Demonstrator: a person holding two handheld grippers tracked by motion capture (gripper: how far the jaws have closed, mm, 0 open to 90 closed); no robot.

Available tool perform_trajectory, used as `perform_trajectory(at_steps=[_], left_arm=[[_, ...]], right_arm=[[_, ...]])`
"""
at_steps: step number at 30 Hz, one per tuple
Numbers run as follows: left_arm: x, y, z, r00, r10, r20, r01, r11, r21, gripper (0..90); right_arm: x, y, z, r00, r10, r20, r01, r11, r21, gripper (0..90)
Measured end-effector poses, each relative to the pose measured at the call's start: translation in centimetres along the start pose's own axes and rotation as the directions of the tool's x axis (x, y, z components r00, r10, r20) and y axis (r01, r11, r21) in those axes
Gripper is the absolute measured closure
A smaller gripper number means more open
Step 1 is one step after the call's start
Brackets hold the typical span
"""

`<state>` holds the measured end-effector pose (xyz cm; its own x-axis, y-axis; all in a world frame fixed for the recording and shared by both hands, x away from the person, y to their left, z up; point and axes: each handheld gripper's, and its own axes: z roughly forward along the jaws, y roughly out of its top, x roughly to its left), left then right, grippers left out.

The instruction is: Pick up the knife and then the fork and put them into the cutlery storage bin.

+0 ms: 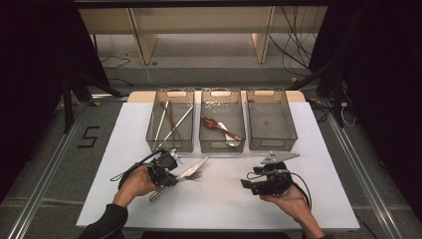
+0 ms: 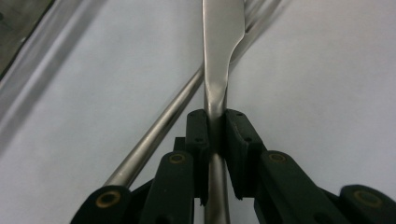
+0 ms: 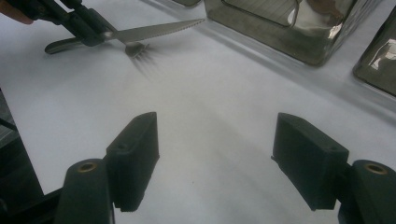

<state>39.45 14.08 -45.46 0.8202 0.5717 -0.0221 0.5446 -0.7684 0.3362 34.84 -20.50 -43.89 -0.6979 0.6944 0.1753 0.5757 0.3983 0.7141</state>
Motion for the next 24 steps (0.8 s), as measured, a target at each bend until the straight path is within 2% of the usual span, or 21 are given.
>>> perform_trajectory(at_steps=[3,7,13,18,24], left_arm=[[-0.2,0.1,-0.4,1.0,-0.001,0.008,0.001,0.9998,-0.019,79.7],[-0.6,0.4,-1.1,0.9991,0.005,0.042,-0.003,0.9993,-0.038,79.6],[-1.8,1.2,-1.4,0.9971,0.032,0.069,-0.03,0.999,-0.034,79.6],[-3.1,1.9,-1.5,0.9932,0.063,0.099,-0.06,0.9977,-0.03,79.6],[-3.8,2.6,-1.3,0.9916,0.079,0.103,-0.076,0.9966,-0.032,79.6]], right_arm=[[0.1,0.1,-0.1,1.0,-0.001,0.002,0.001,1.0,-0.003,32.0],[0.4,0.2,-0.3,0.9999,-0.011,-0.001,0.011,1.0,-0.022,31.9],[1.5,0.7,-0.5,0.9982,-0.06,0.0,0.06,0.997,-0.044,31.9],[2.8,1.2,-0.6,0.9928,-0.12,-0.005,0.119,0.991,-0.06,31.9],[3.5,1.3,-0.4,0.9895,-0.144,-0.012,0.143,0.988,-0.062,31.9]])
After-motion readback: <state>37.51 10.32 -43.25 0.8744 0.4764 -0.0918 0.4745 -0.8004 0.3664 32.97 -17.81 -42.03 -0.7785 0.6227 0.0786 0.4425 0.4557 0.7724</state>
